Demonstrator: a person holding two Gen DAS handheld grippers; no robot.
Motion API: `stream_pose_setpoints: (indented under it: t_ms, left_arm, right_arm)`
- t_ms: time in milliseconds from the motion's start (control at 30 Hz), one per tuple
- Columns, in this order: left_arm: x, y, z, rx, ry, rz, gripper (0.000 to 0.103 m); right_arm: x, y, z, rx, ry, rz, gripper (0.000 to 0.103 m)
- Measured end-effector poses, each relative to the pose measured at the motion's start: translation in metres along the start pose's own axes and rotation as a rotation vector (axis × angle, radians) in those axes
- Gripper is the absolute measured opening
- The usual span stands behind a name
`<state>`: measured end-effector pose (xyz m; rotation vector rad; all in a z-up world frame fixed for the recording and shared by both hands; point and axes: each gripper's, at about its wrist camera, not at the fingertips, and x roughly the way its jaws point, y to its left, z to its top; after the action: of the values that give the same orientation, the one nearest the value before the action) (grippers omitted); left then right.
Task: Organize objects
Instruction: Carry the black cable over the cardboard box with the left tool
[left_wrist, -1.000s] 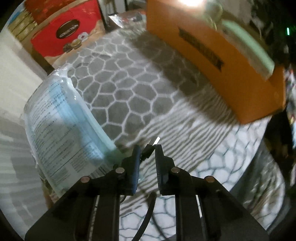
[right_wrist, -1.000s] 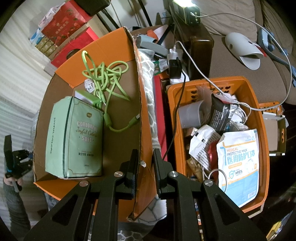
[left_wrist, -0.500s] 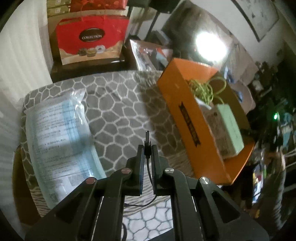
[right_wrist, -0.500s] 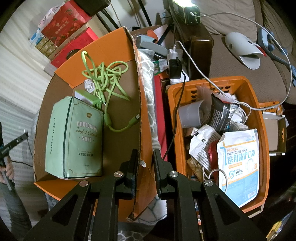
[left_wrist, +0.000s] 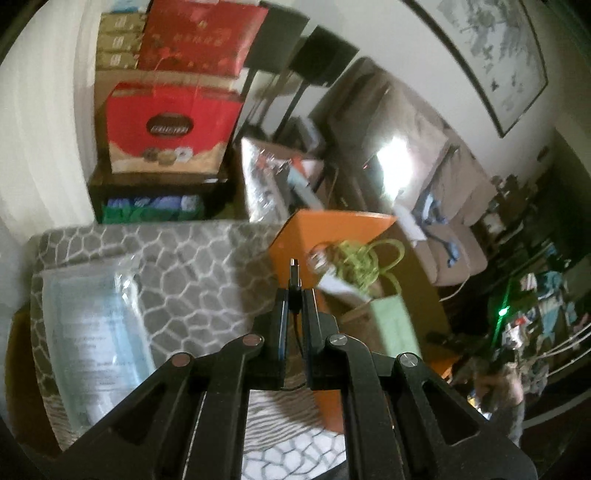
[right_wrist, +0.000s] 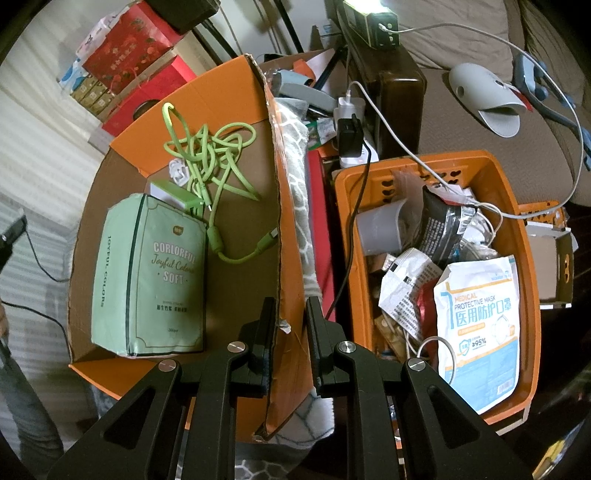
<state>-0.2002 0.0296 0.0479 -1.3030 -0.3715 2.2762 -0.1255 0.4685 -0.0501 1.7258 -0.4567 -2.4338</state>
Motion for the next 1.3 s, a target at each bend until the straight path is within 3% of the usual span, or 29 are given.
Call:
stream_pose_setpoints:
  t_ms: [300,600,867,1300]
  left_arm:
    - [-0.011,-0.056,0.023,0.056,-0.044,-0.057,0.006]
    - [0.011,-0.101,0.035,0.118,-0.005,-0.064,0.006]
    - [0.059,-0.116,0.036,0.141,0.064,-0.003,0.006]
    - [0.139,-0.119,0.031,0.196,0.163,0.165,0.006]
  right_arm:
    - [0.001,0.0,-0.001,0.003,0.0,0.003,0.015]
    - [0.001,0.0,0.0,0.003,0.0,0.003,0.015]
    - [0.001,0.0,0.0,0.003,0.0,0.004,0.015]
    - [0.001,0.001,0.001,0.003,0.001,0.007,0.016]
